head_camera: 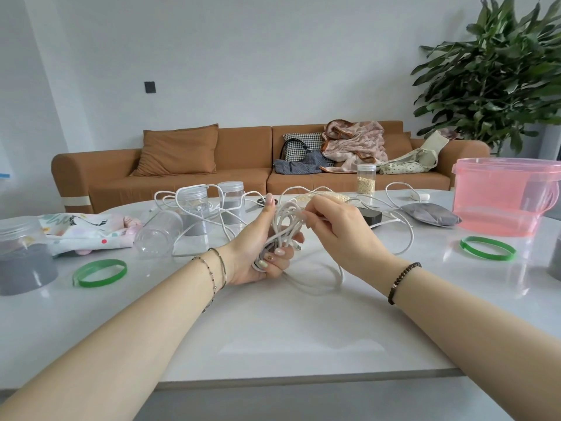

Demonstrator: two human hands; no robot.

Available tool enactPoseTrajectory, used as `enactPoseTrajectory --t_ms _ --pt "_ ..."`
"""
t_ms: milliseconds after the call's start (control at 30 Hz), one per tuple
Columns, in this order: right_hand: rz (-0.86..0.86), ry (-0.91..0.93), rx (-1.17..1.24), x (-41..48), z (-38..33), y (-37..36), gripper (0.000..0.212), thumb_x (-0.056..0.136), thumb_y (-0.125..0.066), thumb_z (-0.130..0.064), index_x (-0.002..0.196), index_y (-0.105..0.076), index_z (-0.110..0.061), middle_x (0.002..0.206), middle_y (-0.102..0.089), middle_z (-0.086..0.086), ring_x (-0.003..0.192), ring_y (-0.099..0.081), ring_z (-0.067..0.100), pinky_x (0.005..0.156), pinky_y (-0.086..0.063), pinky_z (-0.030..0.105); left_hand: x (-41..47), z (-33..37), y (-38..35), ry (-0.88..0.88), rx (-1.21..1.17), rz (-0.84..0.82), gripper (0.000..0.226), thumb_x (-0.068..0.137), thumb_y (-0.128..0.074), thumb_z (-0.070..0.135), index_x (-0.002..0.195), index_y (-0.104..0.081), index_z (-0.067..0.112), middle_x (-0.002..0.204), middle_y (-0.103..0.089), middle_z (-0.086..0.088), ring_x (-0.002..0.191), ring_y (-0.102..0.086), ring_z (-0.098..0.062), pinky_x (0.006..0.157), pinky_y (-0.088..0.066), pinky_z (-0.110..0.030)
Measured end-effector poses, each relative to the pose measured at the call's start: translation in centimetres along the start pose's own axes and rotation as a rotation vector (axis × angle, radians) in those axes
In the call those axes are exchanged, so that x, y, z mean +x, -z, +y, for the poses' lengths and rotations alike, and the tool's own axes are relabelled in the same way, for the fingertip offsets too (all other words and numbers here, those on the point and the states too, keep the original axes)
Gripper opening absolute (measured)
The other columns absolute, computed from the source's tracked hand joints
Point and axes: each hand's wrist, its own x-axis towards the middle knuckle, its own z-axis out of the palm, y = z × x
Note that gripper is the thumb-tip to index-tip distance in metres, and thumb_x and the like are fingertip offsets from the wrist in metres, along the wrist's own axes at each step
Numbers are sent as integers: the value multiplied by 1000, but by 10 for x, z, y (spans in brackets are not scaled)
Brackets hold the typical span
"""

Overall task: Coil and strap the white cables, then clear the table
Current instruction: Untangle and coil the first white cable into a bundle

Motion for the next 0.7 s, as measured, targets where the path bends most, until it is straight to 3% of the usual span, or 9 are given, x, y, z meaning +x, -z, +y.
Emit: enactPoseTrajectory --t_ms 167,367,533,700 --pt "-46 -72 24 -3 -3 3 37 104 -46 -29 78 -51 -2 67 -48 1 65 -41 14 64 -36 31 -1 3 1 -106 -91 65 73 82 -25 86 80 -47 17 54 -22 5 41 -16 -5 36 -9 -16" --pt "-84 -184 -11 -2 -2 4 38 101 -48 -42 80 -50 -11 61 -45 -3 62 -39 17 60 -38 39 1 13 7 -285 -329 202 69 83 -34 85 75 -48 18 51 -23 6 39 -17 -4 32 -14 -15" --pt "-68 -283 -142 -1 2 4 26 102 -46 -37 86 -54 -19 61 -50 -7 66 -48 21 60 -37 36 3 14 11 -406 -471 299 69 85 -34 83 69 -46 17 51 -25 5 41 -18 -5 37 -11 -16" --pt "-14 -327 -113 1 13 -3 24 102 -49 -27 82 -56 -14 64 -52 -8 67 -50 23 60 -37 36 4 15 12 -417 -495 308 69 85 -34 83 70 -46 17 51 -26 5 41 -18 -6 36 -14 -15"
